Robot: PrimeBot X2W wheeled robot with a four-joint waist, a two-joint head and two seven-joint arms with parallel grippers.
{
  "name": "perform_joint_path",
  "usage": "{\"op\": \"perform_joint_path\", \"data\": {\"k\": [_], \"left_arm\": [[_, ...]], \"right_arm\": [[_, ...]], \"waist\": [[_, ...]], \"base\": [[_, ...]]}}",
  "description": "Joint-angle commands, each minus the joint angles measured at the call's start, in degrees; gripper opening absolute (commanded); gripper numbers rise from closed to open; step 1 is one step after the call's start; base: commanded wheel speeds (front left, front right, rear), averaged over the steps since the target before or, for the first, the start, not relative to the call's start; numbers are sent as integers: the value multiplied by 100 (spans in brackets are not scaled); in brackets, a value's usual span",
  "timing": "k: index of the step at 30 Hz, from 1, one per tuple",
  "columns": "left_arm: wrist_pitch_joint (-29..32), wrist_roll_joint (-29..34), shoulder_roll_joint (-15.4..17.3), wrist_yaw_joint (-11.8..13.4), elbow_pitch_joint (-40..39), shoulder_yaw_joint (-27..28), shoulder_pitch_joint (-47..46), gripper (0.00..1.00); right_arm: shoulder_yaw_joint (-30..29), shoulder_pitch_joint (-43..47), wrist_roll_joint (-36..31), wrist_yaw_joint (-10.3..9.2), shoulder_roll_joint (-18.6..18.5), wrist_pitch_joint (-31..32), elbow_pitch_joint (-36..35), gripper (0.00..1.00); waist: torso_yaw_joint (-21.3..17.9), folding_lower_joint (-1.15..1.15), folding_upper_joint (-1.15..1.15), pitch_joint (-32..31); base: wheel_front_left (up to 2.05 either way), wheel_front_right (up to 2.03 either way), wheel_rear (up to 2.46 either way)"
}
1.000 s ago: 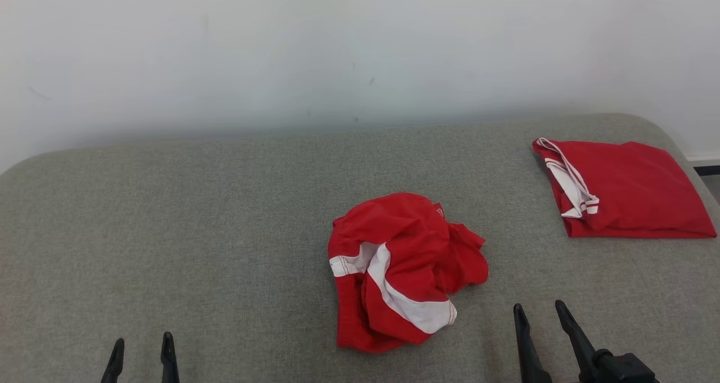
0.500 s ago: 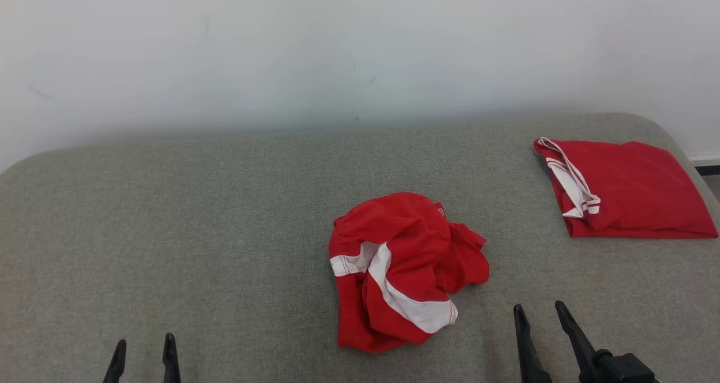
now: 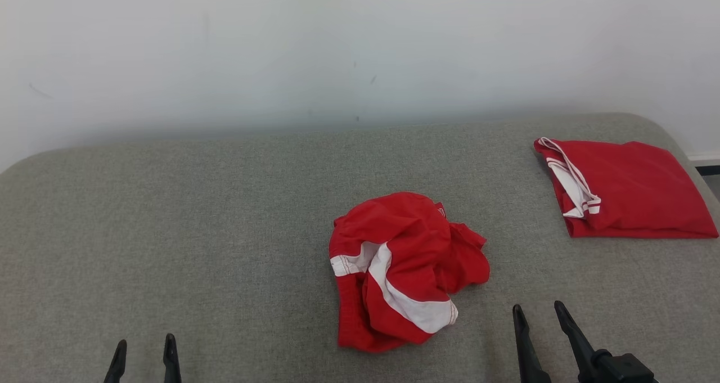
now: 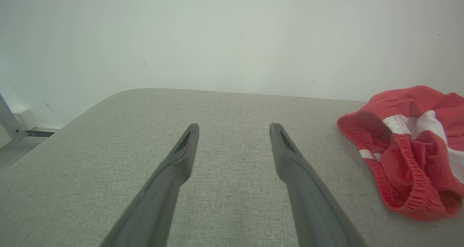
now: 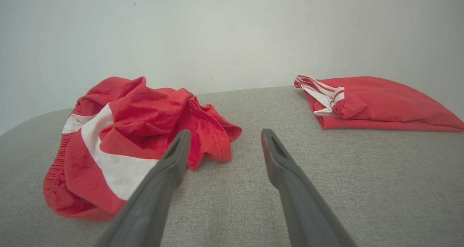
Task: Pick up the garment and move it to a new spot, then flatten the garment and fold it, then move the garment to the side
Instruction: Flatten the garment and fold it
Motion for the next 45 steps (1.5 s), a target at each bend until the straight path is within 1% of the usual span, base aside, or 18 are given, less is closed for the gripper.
{"op": "perform_joint_path", "data": {"k": [1, 5, 10, 19, 24, 32, 37, 38, 39, 40, 42, 45], "left_arm": [[-19, 67, -12, -8, 11, -19, -38, 100], [-19, 4, 3, -8, 57, -233, -227, 100], [-19, -142, 109, 0, 256, -772, -626, 100], [-19, -488, 331, 1, 921, -1784, -1478, 100], [-18, -778, 430, 1, 1600, -2226, -1936, 100], [-19, -1202, 609, 1, 2496, -2613, -2508, 100], [-19, -1469, 632, 1, 2760, -2792, -2673, 100], [-19, -1483, 650, 1, 2794, -2838, -2713, 94], [-19, -1529, 660, 1, 2814, -2866, -2751, 11], [-19, -1598, 647, 1, 2842, -2905, -2766, 0], [-19, -1664, 656, 1, 2874, -3007, -2816, 0], [-19, -1736, 646, 1, 2757, -2982, -2841, 0]], "right_arm": [[7, 34, 40, -12, 2, 1, -7, 100], [23, -24, 71, -12, 3, 1, -17, 100], [130, -93, 131, -12, 3, 1, -31, 100], [388, -162, 255, -13, 3, 1, -10, 100], [415, -288, 326, -12, 3, 1, 3, 100], [434, -392, 411, -12, 3, 1, 30, 100], [429, -376, 412, -12, 3, 1, 49, 100], [427, -369, 407, -12, 3, 1, 48, 100], [424, -358, 402, -12, 3, 1, 49, 100], [412, -345, 393, -12, 3, 1, 58, 100], [395, -318, 380, -12, 3, 1, 63, 100], [363, -271, 350, -12, 4, 1, 55, 100]], "waist": [[1, 0, 0, 3], [0, 0, 0, 33], [-62, 0, 0, 97], [-458, 0, 0, 273], [-729, 0, 0, 446], [-1083, 0, 0, 591], [-1149, 0, 0, 581], [-1158, 0, 0, 566], [-1161, 0, 0, 554], [-1153, 0, 0, 532], [-1122, 0, 0, 495], [-1013, 0, 0, 428]], "base": [[0, 0, 0], [0, 0, 0], [0, 0, 0], [0, 0, 0], [0, 0, 0], [0, 0, 0], [0, 0, 0], [0, 0, 0], [0, 0, 0], [0, 0, 0], [0, 0, 0], [0, 0, 0]]}}
